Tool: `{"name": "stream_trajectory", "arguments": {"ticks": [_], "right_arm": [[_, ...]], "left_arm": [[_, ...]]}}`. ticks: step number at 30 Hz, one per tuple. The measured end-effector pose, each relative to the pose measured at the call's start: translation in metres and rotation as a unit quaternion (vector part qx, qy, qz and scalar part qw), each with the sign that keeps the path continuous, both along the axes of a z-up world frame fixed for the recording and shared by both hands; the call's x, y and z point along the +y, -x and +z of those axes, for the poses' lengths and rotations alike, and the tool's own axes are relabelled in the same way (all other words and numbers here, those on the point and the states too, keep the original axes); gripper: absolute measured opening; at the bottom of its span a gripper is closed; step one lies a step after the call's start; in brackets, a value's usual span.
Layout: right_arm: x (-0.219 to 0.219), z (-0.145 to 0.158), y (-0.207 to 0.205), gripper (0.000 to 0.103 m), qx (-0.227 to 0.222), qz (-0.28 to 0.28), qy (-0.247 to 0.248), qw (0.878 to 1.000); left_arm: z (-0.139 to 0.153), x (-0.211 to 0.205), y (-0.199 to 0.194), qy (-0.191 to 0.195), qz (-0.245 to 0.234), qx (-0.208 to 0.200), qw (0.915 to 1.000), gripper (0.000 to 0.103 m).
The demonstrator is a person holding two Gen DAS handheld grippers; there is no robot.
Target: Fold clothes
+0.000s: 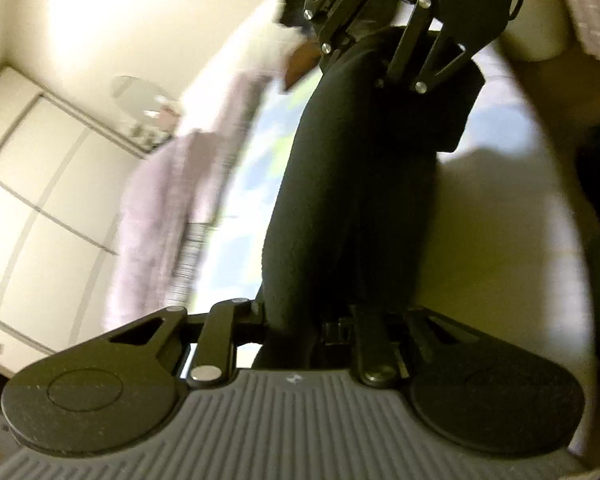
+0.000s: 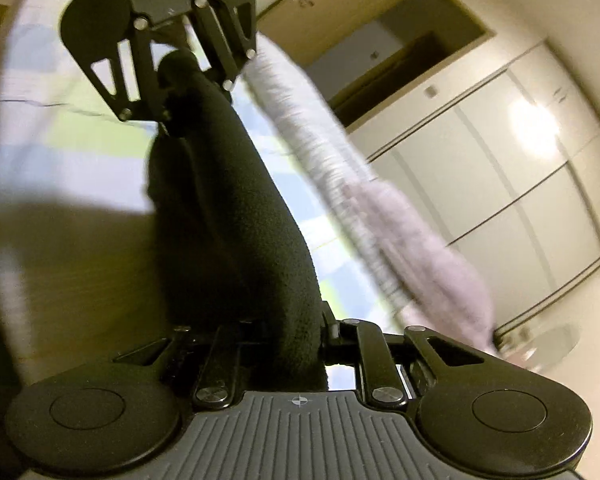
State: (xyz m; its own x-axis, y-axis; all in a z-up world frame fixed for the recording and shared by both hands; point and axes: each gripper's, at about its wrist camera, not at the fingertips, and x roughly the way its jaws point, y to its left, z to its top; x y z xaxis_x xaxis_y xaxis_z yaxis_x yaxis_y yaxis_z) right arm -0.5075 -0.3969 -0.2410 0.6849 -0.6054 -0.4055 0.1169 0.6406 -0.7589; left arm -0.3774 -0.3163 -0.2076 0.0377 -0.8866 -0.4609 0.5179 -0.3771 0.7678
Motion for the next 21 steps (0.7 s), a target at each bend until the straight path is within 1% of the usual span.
{"name": "stream_trajectory", "arguments": {"ticks": [3, 5, 6, 8, 10, 12, 13, 14, 16, 17, 18, 20, 21], "right_arm": [[-0.028, 0.027, -0.017, 0.016, -0.024, -0.002, 0.039, 0.999], [-0.032, 0.039, -0.02, 0.016, -0.046, 0.0, 0.064, 0.997], [-0.03, 0.04, -0.018, 0.016, -0.057, 0.002, 0.07, 0.996], [-0.02, 0.022, -0.011, 0.016, -0.061, 0.011, 0.063, 0.996], [-0.009, -0.004, -0.002, 0.016, -0.053, 0.022, 0.046, 0.997], [-0.001, -0.046, 0.006, 0.016, -0.018, 0.024, 0.002, 1.0], [0.003, -0.067, 0.009, 0.016, 0.003, 0.021, -0.021, 1.0], [0.008, -0.085, 0.013, 0.017, 0.022, 0.019, -0.037, 0.999], [0.022, -0.114, 0.024, 0.017, 0.053, 0.022, -0.053, 0.997], [0.029, -0.124, 0.03, 0.019, 0.063, 0.021, -0.053, 0.996], [0.034, -0.129, 0.037, 0.021, 0.064, 0.015, -0.049, 0.997], [0.038, -0.13, 0.052, 0.024, 0.063, -0.004, -0.057, 0.996], [0.038, -0.127, 0.059, 0.025, 0.056, -0.015, -0.065, 0.996]], "left_arm": [[0.022, -0.015, -0.006, 0.046, 0.021, -0.004, 0.9987, 0.018], [0.023, -0.009, -0.005, 0.062, 0.024, -0.007, 0.9978, 0.018], [0.017, -0.003, -0.003, 0.06, 0.025, -0.01, 0.9978, 0.018], [-0.006, 0.013, 0.003, 0.042, 0.024, -0.018, 0.9987, 0.019], [-0.046, 0.028, 0.013, -0.002, 0.028, -0.011, 0.9995, 0.02], [-0.09, 0.042, 0.022, -0.054, 0.031, -0.002, 0.9981, 0.022], [-0.114, 0.048, 0.027, -0.085, 0.034, -0.001, 0.9958, 0.023], [-0.133, 0.054, 0.03, -0.106, 0.037, -0.003, 0.9937, 0.024], [-0.163, 0.067, 0.037, -0.125, 0.047, -0.002, 0.9911, 0.028], [-0.171, 0.074, 0.038, -0.119, 0.056, 0.001, 0.9913, 0.025], [-0.174, 0.078, 0.039, -0.108, 0.069, 0.015, 0.9916, 0.025], [-0.17, 0.078, 0.034, -0.112, 0.095, 0.064, 0.9871, 0.026], [-0.165, 0.081, 0.03, -0.112, 0.105, 0.083, 0.9847, 0.027]]}}
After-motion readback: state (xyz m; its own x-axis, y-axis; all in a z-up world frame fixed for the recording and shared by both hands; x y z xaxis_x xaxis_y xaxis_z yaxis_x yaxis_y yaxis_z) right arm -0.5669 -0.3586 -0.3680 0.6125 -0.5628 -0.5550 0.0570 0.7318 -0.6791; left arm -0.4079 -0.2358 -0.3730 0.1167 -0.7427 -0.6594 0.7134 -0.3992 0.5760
